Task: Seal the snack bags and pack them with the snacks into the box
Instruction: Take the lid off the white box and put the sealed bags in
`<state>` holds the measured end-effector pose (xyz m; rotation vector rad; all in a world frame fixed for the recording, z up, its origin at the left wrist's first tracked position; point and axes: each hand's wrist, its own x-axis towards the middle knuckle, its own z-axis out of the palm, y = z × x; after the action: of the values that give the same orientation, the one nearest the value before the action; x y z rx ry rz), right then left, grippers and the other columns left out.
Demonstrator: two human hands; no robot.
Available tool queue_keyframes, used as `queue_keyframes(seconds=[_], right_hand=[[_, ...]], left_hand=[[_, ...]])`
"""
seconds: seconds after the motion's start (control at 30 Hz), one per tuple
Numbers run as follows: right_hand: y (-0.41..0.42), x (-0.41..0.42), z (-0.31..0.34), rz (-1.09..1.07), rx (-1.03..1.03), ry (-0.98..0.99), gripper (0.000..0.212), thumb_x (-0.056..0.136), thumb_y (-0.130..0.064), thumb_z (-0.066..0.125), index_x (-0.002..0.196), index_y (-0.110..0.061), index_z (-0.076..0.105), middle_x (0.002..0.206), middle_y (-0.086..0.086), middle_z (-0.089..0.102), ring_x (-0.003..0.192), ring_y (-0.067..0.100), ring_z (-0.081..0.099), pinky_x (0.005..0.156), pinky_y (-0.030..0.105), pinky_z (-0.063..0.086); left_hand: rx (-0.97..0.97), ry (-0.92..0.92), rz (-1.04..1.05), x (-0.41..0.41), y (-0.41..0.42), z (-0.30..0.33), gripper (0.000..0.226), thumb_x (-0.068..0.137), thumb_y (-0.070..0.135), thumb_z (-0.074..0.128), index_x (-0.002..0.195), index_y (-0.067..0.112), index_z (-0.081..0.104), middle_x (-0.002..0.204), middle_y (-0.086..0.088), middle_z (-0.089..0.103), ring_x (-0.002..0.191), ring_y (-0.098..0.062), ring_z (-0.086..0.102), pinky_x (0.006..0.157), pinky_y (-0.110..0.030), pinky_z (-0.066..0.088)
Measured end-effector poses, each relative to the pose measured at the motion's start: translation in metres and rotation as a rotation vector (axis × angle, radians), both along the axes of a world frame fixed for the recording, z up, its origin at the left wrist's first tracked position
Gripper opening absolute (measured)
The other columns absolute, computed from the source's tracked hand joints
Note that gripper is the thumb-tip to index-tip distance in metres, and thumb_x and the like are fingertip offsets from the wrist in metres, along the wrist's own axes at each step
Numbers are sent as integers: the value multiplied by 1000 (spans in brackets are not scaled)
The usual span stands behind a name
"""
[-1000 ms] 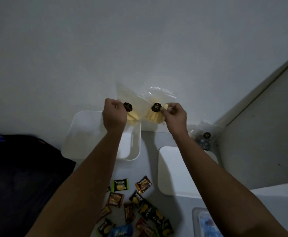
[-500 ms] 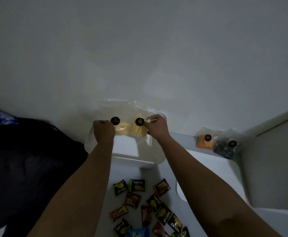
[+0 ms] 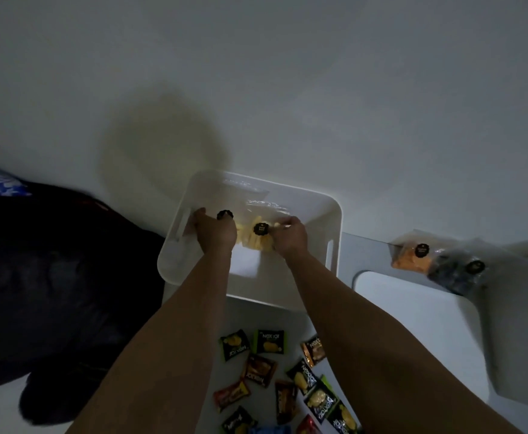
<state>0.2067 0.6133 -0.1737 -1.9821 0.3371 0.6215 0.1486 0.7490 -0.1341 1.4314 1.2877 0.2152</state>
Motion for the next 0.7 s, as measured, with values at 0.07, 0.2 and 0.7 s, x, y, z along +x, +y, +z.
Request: queue_keyframes(seconds=[0.07, 0.2, 0.7], right_hand=[[1, -3, -2, 15, 23, 46, 39, 78, -19, 78, 113, -25, 61, 113, 10, 68, 106, 35, 70, 89, 54, 60], [-4, -17, 29, 132, -7, 36, 71, 89, -20, 77, 150, -7, 42, 144, 18, 55, 125, 37, 60, 103, 46, 53], [-156, -33, 135, -3, 209, -471, 16, 82, -33, 61, 89, -32, 75, 91, -4, 78, 91, 16, 74, 87, 50, 62]], left_hand=[[-29, 1, 2, -2, -1, 4, 69, 98, 18, 55, 158, 8, 22, 158, -17, 36, 139, -34, 45, 109, -36, 40], [-70, -33, 22, -12, -10, 21, 83, 92, 20, 56, 160, 10, 11, 155, -18, 37, 137, -37, 46, 114, -47, 40], [293, -291, -505, -2, -176, 135, 39, 94, 23, 58, 134, 21, 58, 138, -1, 60, 127, -18, 55, 97, -25, 39]])
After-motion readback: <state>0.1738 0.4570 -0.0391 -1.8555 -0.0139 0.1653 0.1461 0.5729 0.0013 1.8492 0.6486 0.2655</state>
